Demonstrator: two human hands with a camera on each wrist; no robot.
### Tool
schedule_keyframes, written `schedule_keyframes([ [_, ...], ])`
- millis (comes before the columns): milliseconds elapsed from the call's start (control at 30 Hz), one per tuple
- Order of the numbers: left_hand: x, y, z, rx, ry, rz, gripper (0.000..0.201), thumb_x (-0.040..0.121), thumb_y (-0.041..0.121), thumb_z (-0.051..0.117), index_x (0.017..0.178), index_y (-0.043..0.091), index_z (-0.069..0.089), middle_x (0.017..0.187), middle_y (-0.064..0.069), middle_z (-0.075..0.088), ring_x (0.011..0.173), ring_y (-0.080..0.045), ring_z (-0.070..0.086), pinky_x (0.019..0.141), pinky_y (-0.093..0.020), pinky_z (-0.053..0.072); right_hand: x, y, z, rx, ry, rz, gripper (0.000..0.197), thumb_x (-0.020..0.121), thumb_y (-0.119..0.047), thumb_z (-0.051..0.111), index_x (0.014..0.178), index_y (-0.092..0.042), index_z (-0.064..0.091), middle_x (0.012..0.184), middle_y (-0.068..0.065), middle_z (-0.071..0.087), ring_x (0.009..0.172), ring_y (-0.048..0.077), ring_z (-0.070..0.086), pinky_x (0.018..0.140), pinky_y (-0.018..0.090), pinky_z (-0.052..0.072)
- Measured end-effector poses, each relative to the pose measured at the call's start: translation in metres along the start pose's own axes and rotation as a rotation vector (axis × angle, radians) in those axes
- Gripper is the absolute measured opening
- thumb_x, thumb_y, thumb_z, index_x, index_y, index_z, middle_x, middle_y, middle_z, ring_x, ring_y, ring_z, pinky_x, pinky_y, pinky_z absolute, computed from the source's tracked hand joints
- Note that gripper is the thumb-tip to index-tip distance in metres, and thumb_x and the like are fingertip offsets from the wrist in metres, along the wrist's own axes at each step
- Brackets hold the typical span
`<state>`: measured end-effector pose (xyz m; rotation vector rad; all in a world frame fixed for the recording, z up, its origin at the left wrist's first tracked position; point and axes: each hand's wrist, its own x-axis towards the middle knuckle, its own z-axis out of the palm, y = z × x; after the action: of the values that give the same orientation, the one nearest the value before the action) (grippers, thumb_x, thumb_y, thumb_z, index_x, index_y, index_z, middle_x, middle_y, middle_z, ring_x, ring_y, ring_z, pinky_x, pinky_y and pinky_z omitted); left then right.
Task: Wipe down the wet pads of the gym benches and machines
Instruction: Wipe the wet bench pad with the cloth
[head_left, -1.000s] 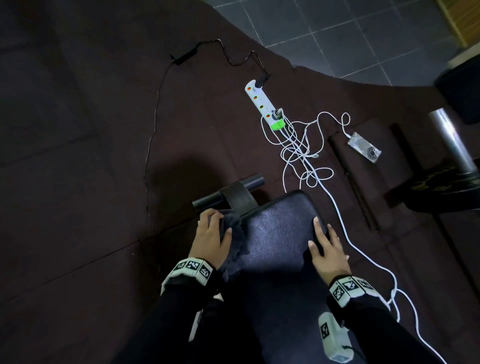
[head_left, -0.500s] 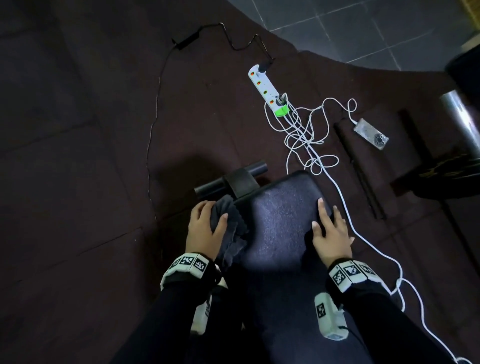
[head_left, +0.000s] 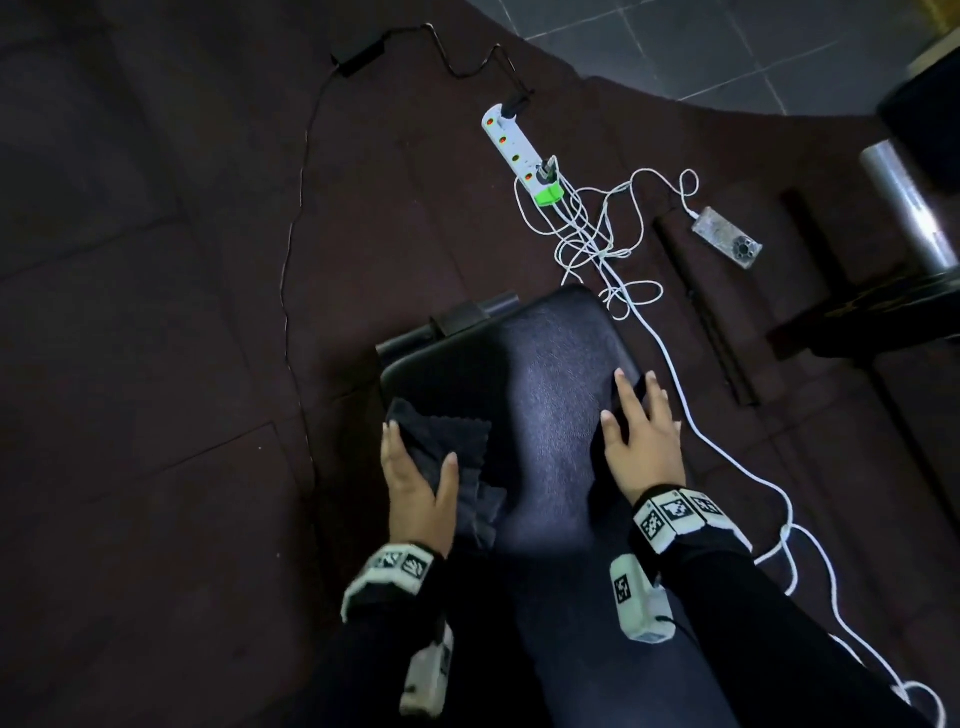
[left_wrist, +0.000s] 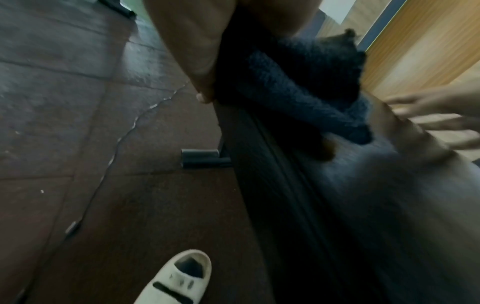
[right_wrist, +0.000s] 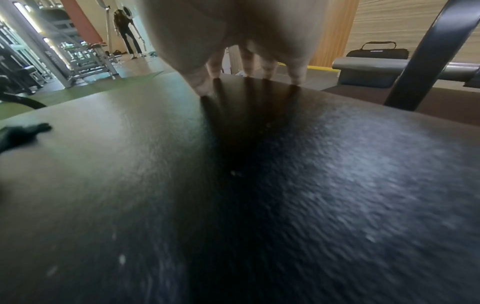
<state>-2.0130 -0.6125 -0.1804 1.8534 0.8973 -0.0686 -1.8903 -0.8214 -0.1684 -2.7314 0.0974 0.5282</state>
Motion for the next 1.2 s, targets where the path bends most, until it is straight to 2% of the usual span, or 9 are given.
schedule_keyframes([
  [100,0.028,-0.001,-0.009,0.000,0.008,0.009,0.077,0.093,0.025,0.057,0.151,0.009,0.010,0.157,-0.010,0.016,0.143,-0.017,0.018,0.108,-0.010,0.012,-0.017,0.013,0.001,-0.035,0.023,-0.012,0.057,0.093,-0.032,0.051,0.145,-0.034,0.028,0.157,0.003,0.011,0.144,0.028,0.011,0.112,0.055,0.012],
  [267,0.031,0.000,-0.010,-0.023,-0.023,-0.021,0.075,0.096,0.028,0.052,0.152,0.015,0.004,0.159,-0.006,0.009,0.145,-0.014,0.010,0.108,-0.013,0.010,-0.043,0.031,0.004,-0.038,0.013,0.024,0.058,0.092,-0.038,0.053,0.144,-0.037,0.028,0.158,0.000,0.009,0.144,0.025,0.007,0.112,0.056,0.010],
  [467,-0.042,-0.016,0.020,-0.051,0.068,-0.024,0.078,0.093,0.021,0.057,0.151,0.011,0.006,0.158,-0.012,0.008,0.144,-0.017,0.012,0.103,0.002,0.003,-0.059,0.043,0.010,-0.028,0.014,0.014,0.058,0.092,-0.036,0.053,0.144,-0.036,0.029,0.158,0.001,0.007,0.145,0.025,0.004,0.113,0.056,0.008],
  [567,-0.091,-0.026,0.033,-0.055,0.013,-0.068,0.084,0.091,0.026,0.060,0.150,0.021,0.001,0.159,-0.005,0.002,0.144,-0.012,0.008,0.109,-0.008,0.006,-0.064,0.044,0.012,-0.021,0.020,0.009,0.057,0.092,-0.034,0.053,0.144,-0.036,0.029,0.158,0.002,0.007,0.145,0.026,0.003,0.113,0.055,0.007],
  [667,-0.110,-0.029,0.035,-0.053,-0.047,-0.094,0.092,0.087,0.028,0.065,0.151,0.018,-0.001,0.158,-0.002,0.000,0.141,-0.006,0.008,0.109,-0.014,0.009,-0.070,0.044,0.014,-0.004,0.021,0.004,0.055,0.093,-0.033,0.051,0.144,-0.036,0.030,0.158,0.001,0.007,0.145,0.025,0.002,0.113,0.055,0.007],
  [833,-0.068,-0.030,0.021,-0.062,-0.027,-0.059,0.087,0.089,0.019,0.064,0.150,0.009,0.003,0.157,-0.009,0.008,0.134,-0.001,0.011,0.098,0.006,0.003,-0.077,0.048,0.015,-0.009,0.004,-0.007,0.054,0.094,-0.033,0.049,0.144,-0.036,0.028,0.158,0.001,0.005,0.145,0.023,0.000,0.114,0.052,0.005],
  [967,-0.030,-0.031,0.014,-0.060,-0.001,-0.042,0.084,0.091,0.021,0.061,0.151,0.007,0.005,0.157,-0.013,0.011,0.141,-0.012,0.015,0.101,0.002,0.005,-0.078,0.053,0.014,0.001,-0.015,-0.024,0.054,0.095,-0.035,0.048,0.144,-0.036,0.028,0.158,0.000,0.004,0.145,0.023,-0.001,0.114,0.051,0.005],
  [1100,-0.057,-0.033,0.027,-0.078,0.053,-0.048,0.081,0.092,0.022,0.060,0.151,0.006,0.008,0.157,-0.014,0.011,0.144,-0.019,0.014,0.104,-0.003,0.005,-0.077,0.056,0.012,0.014,-0.033,-0.040,0.054,0.094,-0.035,0.049,0.144,-0.038,0.027,0.158,-0.001,0.004,0.145,0.022,-0.002,0.114,0.051,0.004],
  [1200,-0.113,-0.046,0.046,-0.074,0.074,-0.059,0.083,0.088,0.015,0.065,0.149,0.003,0.011,0.156,-0.014,0.013,0.138,-0.009,0.014,0.103,0.002,0.002,-0.077,0.058,0.011,0.021,-0.039,-0.047,0.055,0.094,-0.034,0.049,0.145,-0.037,0.027,0.158,-0.001,0.004,0.145,0.022,-0.002,0.114,0.050,0.004],
])
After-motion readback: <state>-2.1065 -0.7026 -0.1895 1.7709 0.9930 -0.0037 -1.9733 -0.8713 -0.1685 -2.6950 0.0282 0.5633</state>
